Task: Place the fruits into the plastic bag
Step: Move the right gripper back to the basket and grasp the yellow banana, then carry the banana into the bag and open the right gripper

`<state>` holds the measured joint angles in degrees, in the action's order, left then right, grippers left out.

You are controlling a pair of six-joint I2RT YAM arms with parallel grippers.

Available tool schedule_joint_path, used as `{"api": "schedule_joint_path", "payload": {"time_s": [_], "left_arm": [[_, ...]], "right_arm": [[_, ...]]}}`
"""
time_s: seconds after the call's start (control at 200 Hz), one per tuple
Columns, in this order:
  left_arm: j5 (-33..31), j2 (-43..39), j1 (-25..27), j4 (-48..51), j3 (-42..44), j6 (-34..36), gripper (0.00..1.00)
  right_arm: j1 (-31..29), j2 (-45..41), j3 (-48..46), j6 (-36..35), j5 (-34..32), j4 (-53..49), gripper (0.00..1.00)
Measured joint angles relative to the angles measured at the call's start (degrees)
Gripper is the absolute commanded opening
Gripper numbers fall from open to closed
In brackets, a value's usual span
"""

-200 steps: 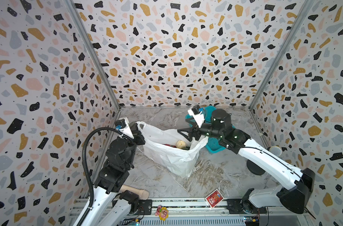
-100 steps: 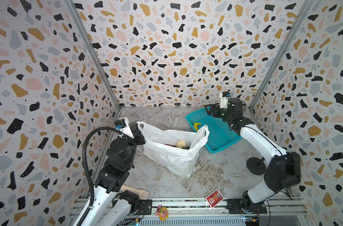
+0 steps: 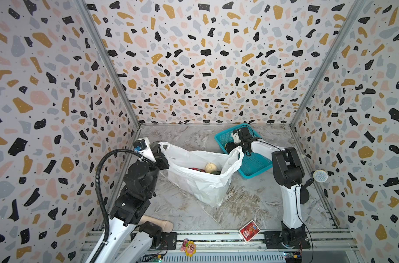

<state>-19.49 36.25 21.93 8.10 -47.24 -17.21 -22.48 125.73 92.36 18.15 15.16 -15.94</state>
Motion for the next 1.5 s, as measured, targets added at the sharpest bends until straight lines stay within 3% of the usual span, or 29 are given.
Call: {"api": "schedule_joint_path", "payload": {"time_s": [0.1, 0.365, 0.536, 0.651, 0.816, 0.931, 1.036, 1.197, 1.417, 1.472, 1.502], "left_arm": [[0.11, -0.22, 0.00, -0.02, 0.37, 0.02, 0.00], [0.13, -0.46, -0.02, 0.04, 0.76, 0.04, 0.00], [0.37, -0.52, -0.02, 0.04, 0.76, 0.07, 0.00], [0.85, -0.52, -0.02, 0.02, 0.76, 0.07, 0.00], [1.81, -0.52, 0.00, -0.13, 0.87, 0.07, 0.00], [2.67, -0.46, -0.02, -0.46, 1.14, 0.07, 0.00], [3.06, 0.09, -0.02, -0.48, 1.14, 0.04, 0.00], [3.85, 0.72, -0.02, -0.48, 1.14, 0.04, 0.00], [4.11, 0.90, 0.00, -0.48, 1.14, 0.00, 0.00], [4.15, 0.92, -0.02, -0.48, 1.14, -0.02, 0.00], [4.20, 0.92, -0.02, -0.48, 1.14, -0.02, 0.00]], "right_arm": [[-1.27, 0.35, 1.11, -1.20, -2.25, -1.36, 0.60], [-3.28, 2.40, 3.80, -3.15, -10.38, -3.13, 0.16], [-1.22, -1.33, -1.79, -1.97, -9.84, -0.66, 0.07], [1.57, -9.40, -10.34, -0.57, -7.78, 1.66, 0.07], [3.37, -28.63, -20.15, 0.90, -2.34, 9.92, 0.10], [-1.07, -41.77, -23.80, 0.20, 2.47, 17.81, 0.12], [-8.09, -47.89, -23.96, -2.97, 4.76, 21.55, 0.13], [-17.62, -48.48, -24.15, -8.50, 6.47, 21.73, 0.15], [-24.15, -38.60, -24.00, -11.98, 8.92, 17.16, 0.19], [-25.31, -35.76, -24.02, -12.04, 8.94, 15.85, 0.26], [-25.90, -34.51, -24.02, -11.98, 8.94, 15.30, 0.37]]}}
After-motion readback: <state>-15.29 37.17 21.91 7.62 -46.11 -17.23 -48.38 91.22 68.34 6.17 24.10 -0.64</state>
